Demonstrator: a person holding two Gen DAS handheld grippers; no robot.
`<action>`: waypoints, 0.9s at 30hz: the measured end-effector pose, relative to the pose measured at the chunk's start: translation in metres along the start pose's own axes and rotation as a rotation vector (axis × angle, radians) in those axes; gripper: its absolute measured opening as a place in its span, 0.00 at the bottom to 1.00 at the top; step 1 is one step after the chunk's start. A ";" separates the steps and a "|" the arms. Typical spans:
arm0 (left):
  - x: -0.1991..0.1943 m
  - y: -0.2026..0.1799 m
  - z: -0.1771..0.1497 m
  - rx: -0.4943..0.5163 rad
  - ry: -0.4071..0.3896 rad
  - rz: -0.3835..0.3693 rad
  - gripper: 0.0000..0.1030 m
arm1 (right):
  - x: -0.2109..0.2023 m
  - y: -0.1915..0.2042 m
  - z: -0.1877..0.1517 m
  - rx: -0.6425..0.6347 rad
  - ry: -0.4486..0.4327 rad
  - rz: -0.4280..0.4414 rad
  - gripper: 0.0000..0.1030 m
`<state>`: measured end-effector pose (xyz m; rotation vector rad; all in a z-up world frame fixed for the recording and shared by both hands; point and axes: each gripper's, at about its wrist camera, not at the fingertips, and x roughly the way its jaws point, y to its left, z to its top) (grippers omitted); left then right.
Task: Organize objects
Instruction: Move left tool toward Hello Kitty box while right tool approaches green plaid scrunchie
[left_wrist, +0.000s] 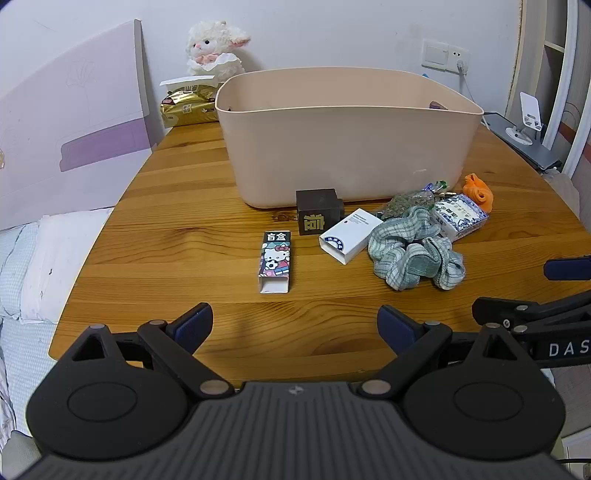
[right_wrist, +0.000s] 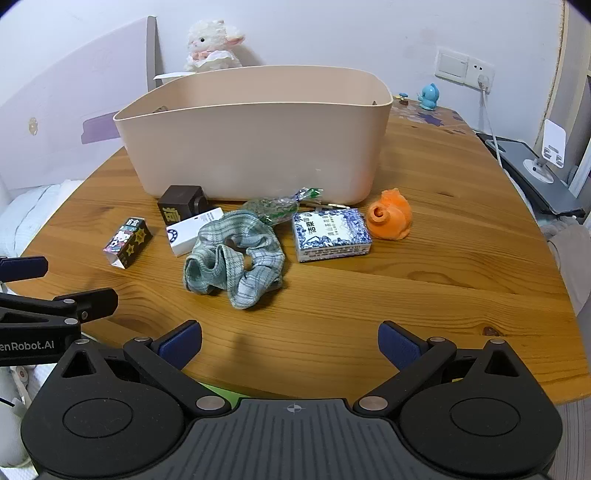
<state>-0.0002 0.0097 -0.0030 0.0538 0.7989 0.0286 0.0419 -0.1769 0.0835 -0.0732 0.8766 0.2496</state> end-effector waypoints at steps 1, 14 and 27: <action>0.000 0.000 0.000 0.000 0.000 0.000 0.93 | 0.000 0.001 0.000 -0.001 -0.001 0.001 1.00; 0.005 0.008 0.002 -0.007 0.003 0.001 0.93 | 0.002 0.006 0.004 -0.009 -0.016 0.003 1.00; 0.006 0.009 0.002 -0.008 0.003 0.005 0.93 | 0.003 0.013 0.007 -0.036 -0.021 -0.015 1.00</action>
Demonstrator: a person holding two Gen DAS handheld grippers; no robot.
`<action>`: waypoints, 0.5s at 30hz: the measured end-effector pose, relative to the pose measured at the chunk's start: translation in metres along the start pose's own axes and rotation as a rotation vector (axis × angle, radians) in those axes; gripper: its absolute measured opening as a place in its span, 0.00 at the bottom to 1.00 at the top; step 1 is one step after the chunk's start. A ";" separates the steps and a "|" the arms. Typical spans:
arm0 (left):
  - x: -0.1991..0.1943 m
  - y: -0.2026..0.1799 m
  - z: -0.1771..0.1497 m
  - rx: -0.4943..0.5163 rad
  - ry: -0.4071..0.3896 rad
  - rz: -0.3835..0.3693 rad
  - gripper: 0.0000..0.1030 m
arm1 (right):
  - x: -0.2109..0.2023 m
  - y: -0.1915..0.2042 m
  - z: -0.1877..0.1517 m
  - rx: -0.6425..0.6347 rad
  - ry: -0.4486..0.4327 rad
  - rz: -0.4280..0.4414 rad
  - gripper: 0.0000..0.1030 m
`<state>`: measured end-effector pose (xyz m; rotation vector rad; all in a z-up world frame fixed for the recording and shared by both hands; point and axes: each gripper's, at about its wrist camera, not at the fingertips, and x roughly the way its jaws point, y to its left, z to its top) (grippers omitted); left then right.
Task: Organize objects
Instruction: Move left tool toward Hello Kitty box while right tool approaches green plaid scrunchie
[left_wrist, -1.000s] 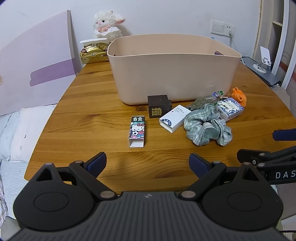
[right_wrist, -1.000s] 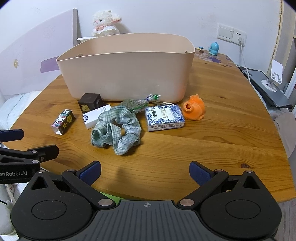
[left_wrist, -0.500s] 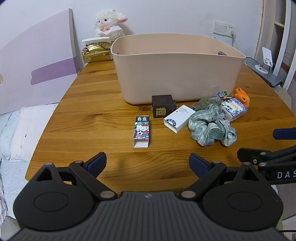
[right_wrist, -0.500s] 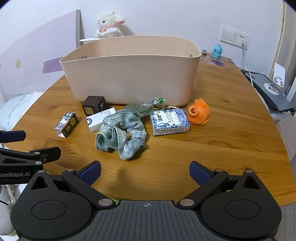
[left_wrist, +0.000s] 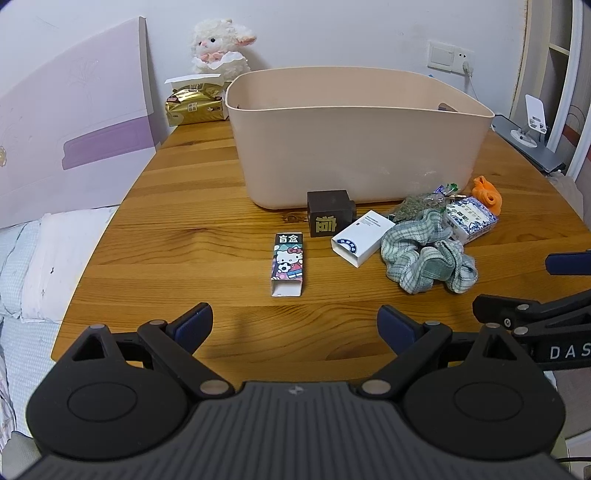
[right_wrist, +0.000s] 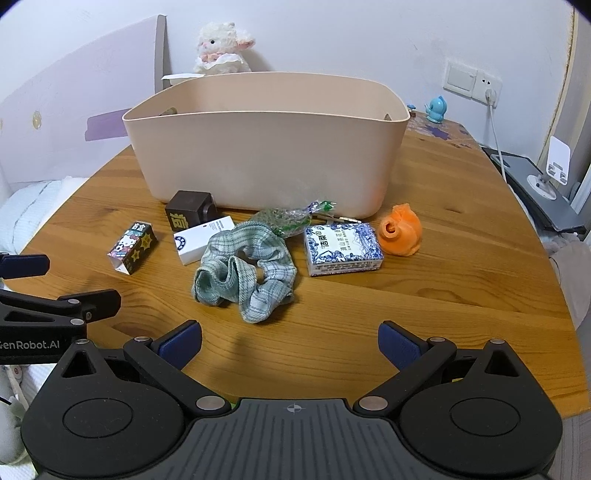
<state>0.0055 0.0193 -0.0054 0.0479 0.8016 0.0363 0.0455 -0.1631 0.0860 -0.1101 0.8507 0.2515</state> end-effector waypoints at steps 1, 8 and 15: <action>0.000 0.000 0.000 0.000 0.000 0.000 0.93 | 0.000 0.000 0.000 0.000 0.000 0.001 1.00; 0.004 0.004 0.000 0.001 0.009 -0.003 0.93 | 0.003 0.002 0.001 0.000 0.005 0.010 1.00; 0.008 0.007 0.000 -0.004 0.013 -0.002 0.93 | 0.007 0.003 0.002 0.002 0.009 0.019 1.00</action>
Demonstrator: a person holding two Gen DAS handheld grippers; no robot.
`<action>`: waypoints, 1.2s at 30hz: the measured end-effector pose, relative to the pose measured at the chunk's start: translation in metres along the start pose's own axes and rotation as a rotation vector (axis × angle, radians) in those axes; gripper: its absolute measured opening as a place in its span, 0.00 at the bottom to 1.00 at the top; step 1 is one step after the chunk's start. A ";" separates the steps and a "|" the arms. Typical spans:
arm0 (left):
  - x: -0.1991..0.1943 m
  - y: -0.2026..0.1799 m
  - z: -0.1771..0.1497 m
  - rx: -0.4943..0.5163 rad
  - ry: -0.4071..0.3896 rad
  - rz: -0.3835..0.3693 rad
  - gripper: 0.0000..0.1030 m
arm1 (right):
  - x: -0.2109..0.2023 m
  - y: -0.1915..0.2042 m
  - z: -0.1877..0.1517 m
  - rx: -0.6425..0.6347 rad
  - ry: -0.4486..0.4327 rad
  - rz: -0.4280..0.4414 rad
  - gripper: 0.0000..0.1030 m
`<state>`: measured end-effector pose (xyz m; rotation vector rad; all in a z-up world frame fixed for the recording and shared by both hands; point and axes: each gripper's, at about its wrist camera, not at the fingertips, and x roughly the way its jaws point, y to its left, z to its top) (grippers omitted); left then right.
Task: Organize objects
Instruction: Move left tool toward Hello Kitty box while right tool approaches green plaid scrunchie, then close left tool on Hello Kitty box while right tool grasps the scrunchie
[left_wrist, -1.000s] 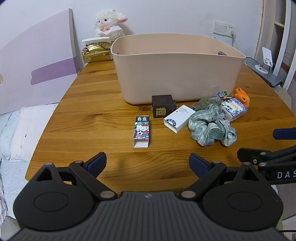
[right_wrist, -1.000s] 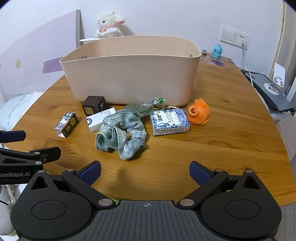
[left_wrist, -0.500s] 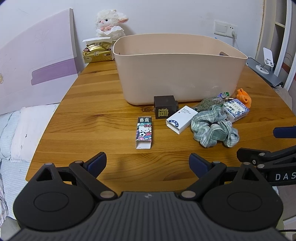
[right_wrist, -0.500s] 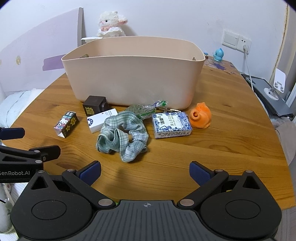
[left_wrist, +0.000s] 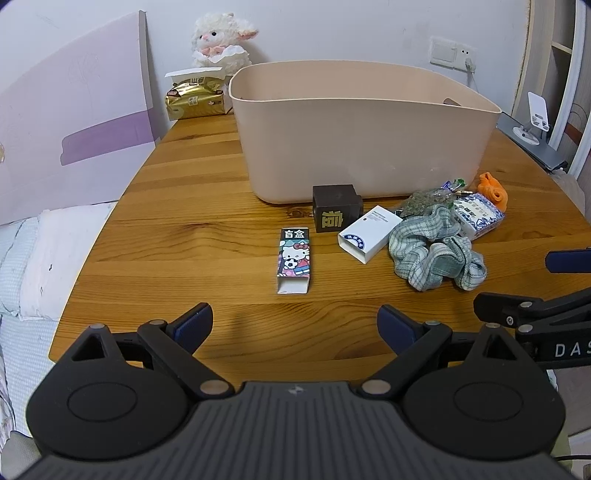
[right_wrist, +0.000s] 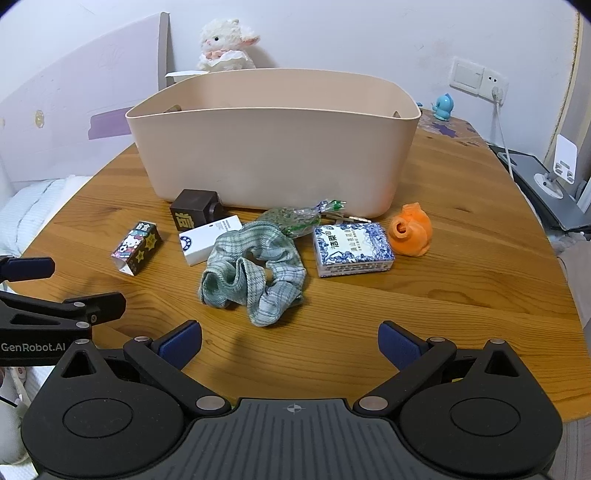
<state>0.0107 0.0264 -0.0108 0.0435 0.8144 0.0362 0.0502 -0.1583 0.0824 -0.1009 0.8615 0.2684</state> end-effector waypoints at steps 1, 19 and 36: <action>0.000 0.000 0.000 -0.001 0.000 0.000 0.93 | 0.001 0.001 0.000 -0.001 -0.001 0.000 1.00; 0.026 0.005 0.007 0.042 -0.001 0.013 0.93 | 0.027 0.002 0.011 0.003 -0.009 0.053 1.00; 0.065 0.028 0.018 0.002 0.002 -0.071 0.77 | 0.060 0.020 0.021 -0.054 0.023 0.041 0.82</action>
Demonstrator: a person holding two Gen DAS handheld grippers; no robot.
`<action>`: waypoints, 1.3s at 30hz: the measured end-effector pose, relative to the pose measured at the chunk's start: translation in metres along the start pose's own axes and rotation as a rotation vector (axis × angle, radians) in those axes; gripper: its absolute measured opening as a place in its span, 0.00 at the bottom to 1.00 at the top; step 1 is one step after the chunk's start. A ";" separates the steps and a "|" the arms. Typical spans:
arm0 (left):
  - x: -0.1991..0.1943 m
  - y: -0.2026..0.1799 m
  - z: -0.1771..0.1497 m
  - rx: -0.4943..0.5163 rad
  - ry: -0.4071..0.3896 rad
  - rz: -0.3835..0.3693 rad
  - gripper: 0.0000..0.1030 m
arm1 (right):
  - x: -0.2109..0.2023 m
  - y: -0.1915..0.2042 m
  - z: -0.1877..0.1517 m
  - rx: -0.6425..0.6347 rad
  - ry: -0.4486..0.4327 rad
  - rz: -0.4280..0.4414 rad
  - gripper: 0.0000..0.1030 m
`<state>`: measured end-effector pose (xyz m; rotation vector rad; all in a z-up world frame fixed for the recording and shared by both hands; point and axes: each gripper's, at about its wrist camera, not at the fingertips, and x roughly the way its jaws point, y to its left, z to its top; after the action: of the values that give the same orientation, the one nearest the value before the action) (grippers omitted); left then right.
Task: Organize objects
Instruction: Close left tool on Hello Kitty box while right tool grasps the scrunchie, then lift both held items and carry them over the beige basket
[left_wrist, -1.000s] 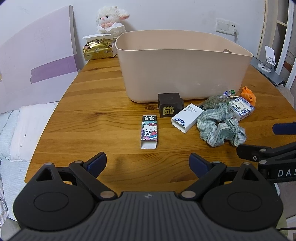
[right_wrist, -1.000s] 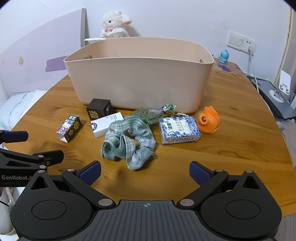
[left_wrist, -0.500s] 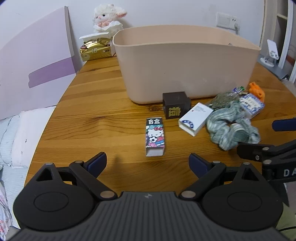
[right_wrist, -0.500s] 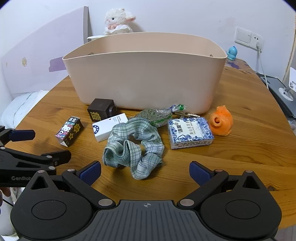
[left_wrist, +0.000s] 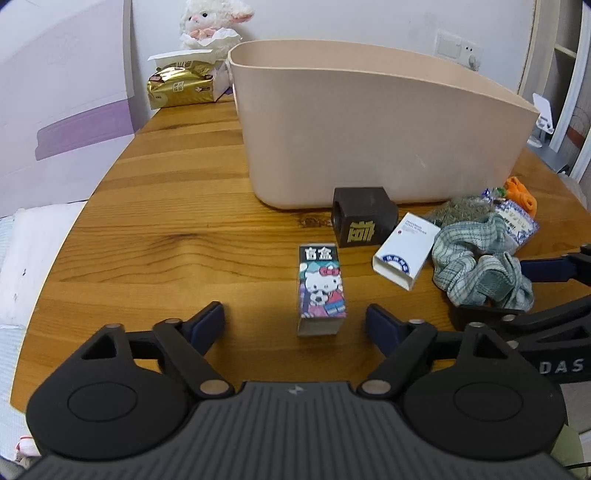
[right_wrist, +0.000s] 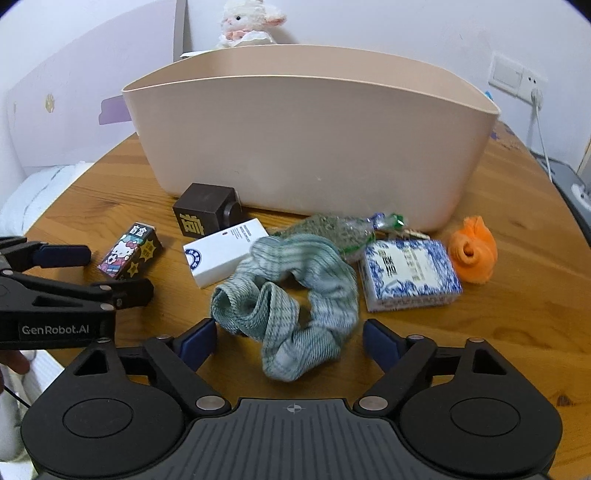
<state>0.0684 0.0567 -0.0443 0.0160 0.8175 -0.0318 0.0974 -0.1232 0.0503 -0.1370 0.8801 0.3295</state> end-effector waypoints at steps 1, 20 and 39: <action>0.000 0.000 0.001 0.008 -0.008 -0.007 0.72 | 0.001 0.001 0.001 -0.009 -0.002 -0.004 0.79; -0.021 -0.005 -0.001 0.019 -0.050 -0.051 0.24 | -0.026 -0.004 -0.003 -0.025 -0.073 0.040 0.21; -0.083 -0.019 0.092 0.071 -0.317 0.016 0.24 | -0.098 -0.054 0.067 -0.019 -0.357 -0.053 0.21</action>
<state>0.0784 0.0374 0.0792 0.0827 0.4989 -0.0474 0.1069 -0.1788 0.1681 -0.1140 0.5194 0.3010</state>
